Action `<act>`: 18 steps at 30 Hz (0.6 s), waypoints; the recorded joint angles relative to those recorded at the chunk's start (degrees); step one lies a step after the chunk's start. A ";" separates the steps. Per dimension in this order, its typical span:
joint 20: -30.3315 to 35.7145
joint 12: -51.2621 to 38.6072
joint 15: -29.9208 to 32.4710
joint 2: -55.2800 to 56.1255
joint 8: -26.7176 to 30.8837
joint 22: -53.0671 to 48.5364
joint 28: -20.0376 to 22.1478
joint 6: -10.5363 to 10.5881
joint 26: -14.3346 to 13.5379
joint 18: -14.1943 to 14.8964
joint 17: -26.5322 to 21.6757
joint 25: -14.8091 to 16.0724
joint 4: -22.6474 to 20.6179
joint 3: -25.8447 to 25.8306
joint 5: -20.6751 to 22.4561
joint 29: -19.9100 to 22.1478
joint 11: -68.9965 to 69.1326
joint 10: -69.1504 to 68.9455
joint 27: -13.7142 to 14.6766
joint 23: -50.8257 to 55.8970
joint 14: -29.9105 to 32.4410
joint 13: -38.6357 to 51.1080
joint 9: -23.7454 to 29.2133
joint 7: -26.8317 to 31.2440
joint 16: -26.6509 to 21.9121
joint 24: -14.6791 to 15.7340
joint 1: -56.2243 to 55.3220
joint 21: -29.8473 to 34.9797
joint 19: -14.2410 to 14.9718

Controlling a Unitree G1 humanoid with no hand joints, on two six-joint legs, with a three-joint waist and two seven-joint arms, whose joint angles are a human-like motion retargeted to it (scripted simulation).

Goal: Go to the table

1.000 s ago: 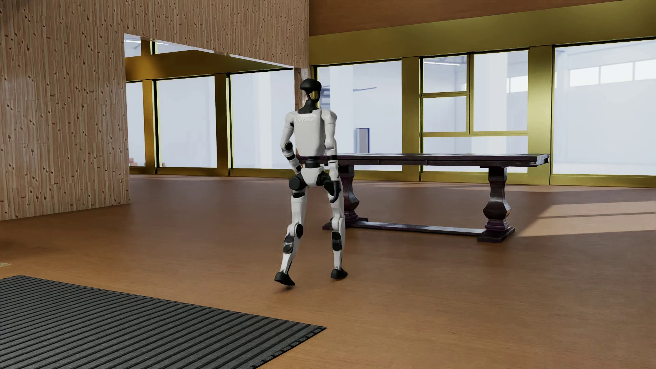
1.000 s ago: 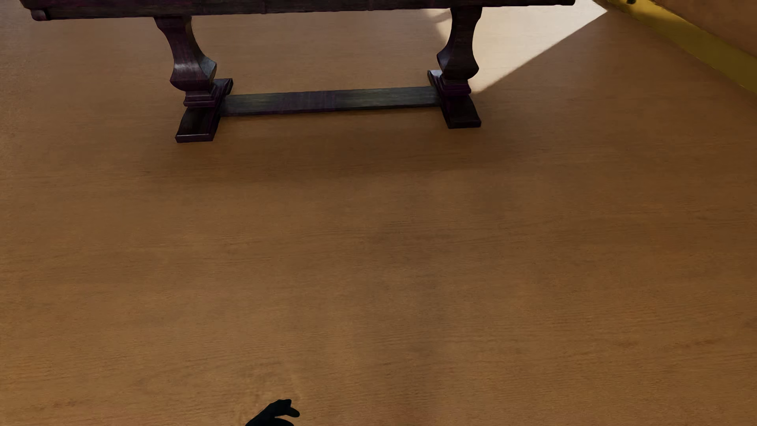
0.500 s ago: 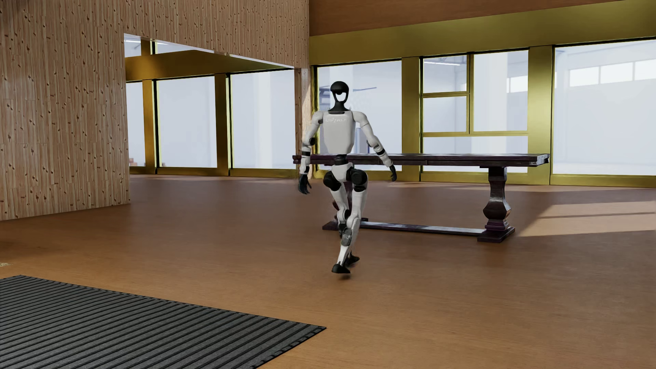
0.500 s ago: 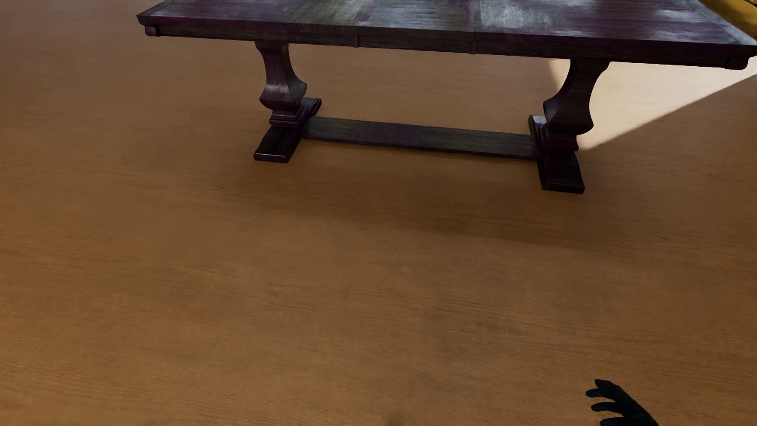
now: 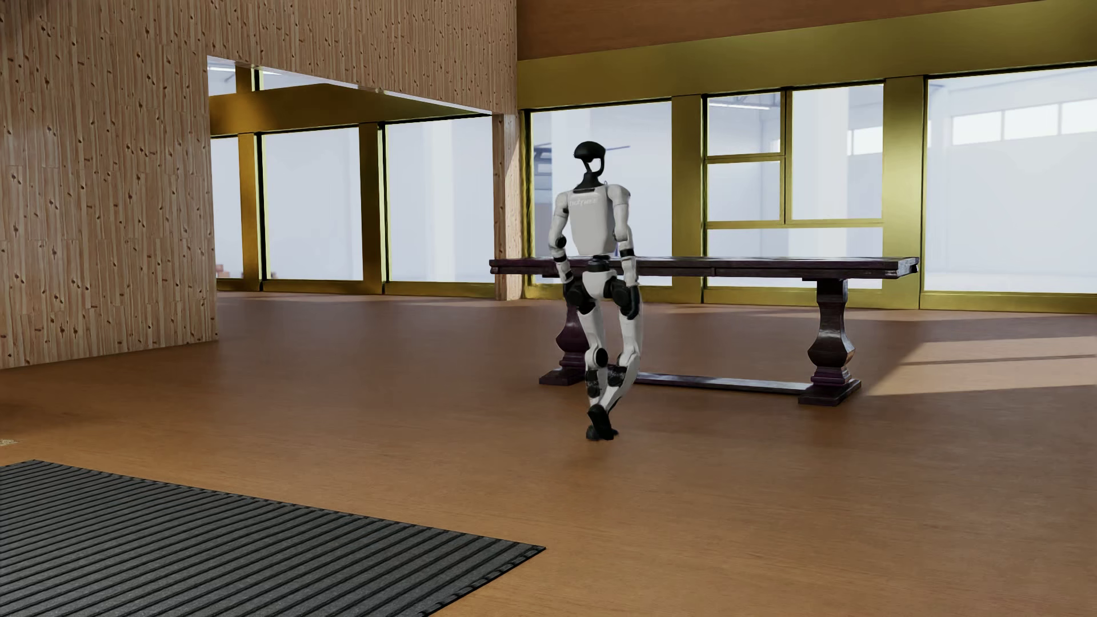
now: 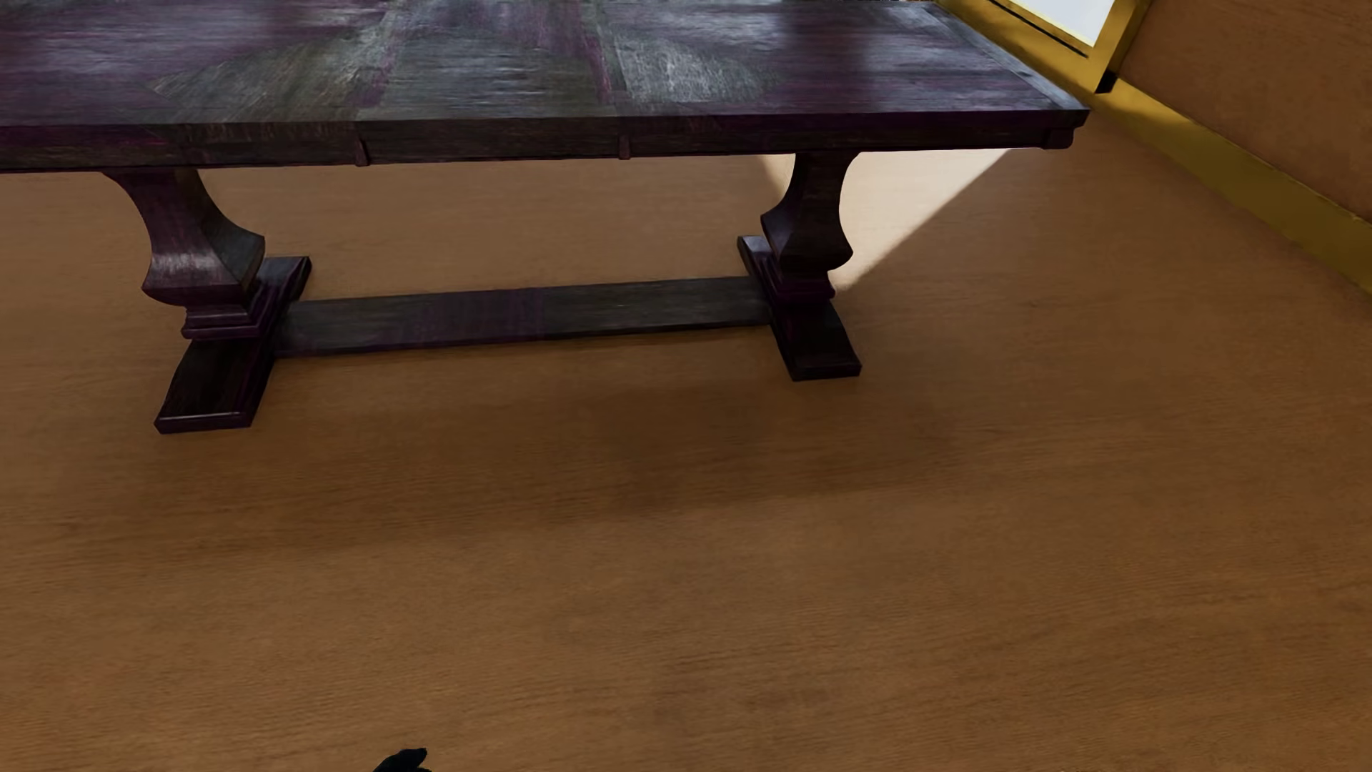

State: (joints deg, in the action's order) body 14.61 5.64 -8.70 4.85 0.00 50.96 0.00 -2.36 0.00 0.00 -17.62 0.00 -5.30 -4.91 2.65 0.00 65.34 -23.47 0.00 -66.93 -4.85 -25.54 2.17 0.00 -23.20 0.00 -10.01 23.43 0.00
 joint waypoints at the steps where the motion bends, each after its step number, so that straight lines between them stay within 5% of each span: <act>1: -3.13 -1.80 -3.22 2.34 0.00 -1.94 0.00 -0.10 0.00 0.00 0.15 0.00 0.07 -1.09 0.27 0.00 -0.24 0.17 0.00 0.22 -1.14 -0.66 0.59 0.00 -0.74 0.00 1.84 -0.18 0.00; 5: -9.44 -6.26 -5.22 5.05 0.00 -8.55 0.00 0.87 0.00 0.00 0.19 0.00 0.59 -4.25 1.27 0.00 -18.78 0.57 0.00 2.81 -4.60 -0.12 1.77 0.00 -1.48 0.00 6.53 -2.23 0.00; 8: -7.29 -7.03 2.19 2.48 0.00 -10.91 0.00 1.90 0.00 0.00 0.09 0.00 0.91 -3.74 1.86 0.00 -33.57 0.48 0.00 4.57 -6.55 3.36 1.18 0.00 0.16 0.00 7.78 -2.34 0.00; 18: 14.86 2.76 3.51 -6.92 0.00 13.89 0.00 2.50 0.00 0.00 -2.38 0.00 1.72 2.75 1.63 0.00 -42.66 2.04 0.00 14.04 -10.33 21.07 0.21 0.00 6.35 0.00 12.84 -5.65 0.00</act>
State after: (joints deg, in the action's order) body 29.47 8.40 -5.19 -2.07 0.00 64.85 0.00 0.14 0.00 0.00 -20.00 0.00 -3.58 -2.15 4.27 0.00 22.68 -21.43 0.00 -52.90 -15.19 -4.46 2.38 0.00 -16.85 0.00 2.83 17.78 0.00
